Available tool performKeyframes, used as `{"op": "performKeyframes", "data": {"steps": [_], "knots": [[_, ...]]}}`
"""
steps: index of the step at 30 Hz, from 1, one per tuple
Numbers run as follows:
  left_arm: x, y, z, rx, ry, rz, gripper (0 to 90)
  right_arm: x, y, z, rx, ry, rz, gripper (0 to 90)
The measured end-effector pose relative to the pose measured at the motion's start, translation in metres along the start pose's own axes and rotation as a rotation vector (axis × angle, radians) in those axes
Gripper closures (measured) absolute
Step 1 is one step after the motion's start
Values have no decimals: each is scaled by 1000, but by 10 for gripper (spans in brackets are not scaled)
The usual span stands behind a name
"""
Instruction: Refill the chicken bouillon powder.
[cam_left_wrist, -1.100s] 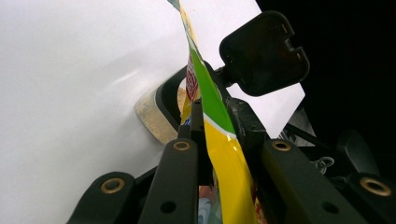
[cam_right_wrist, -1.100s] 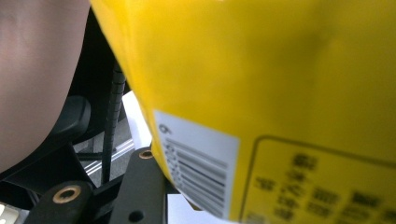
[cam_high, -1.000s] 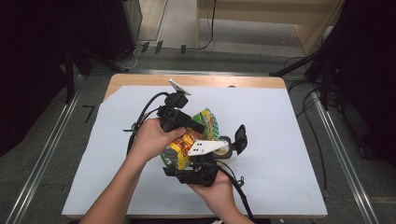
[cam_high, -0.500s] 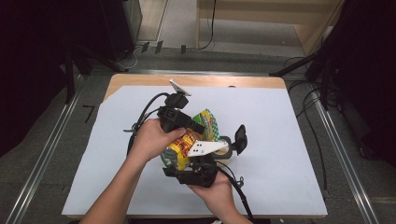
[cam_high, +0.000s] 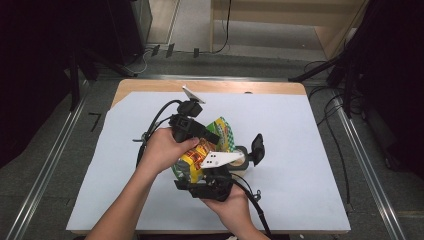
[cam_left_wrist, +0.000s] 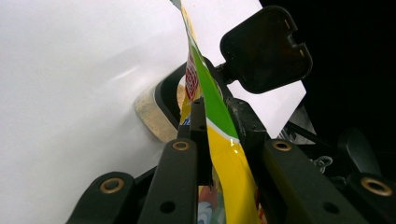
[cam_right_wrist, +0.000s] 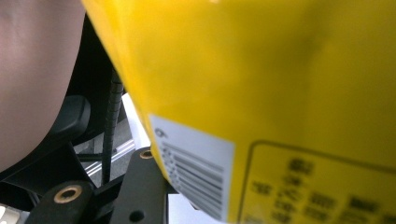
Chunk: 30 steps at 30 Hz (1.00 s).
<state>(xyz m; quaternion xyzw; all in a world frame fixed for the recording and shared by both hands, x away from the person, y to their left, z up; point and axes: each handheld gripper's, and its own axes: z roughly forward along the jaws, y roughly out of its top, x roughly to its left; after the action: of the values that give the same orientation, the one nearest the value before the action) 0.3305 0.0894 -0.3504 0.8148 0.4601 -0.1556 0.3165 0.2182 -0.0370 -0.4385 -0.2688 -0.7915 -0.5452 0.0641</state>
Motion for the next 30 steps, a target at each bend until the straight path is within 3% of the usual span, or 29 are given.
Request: {"op": "performKeyframes", "data": {"steps": [7, 15, 30], "knots": [[-9, 1, 1, -4, 24, 32, 809, -1, 0, -1, -20, -14, -2, 646], [-11, 1, 2, -5, 25, 33, 803, 0, -2, 0, -21, -28, -4, 649], [6, 4, 2, -17, -43, -25, 801, -6, 5, -5, 7, -12, 1, 647]]}}
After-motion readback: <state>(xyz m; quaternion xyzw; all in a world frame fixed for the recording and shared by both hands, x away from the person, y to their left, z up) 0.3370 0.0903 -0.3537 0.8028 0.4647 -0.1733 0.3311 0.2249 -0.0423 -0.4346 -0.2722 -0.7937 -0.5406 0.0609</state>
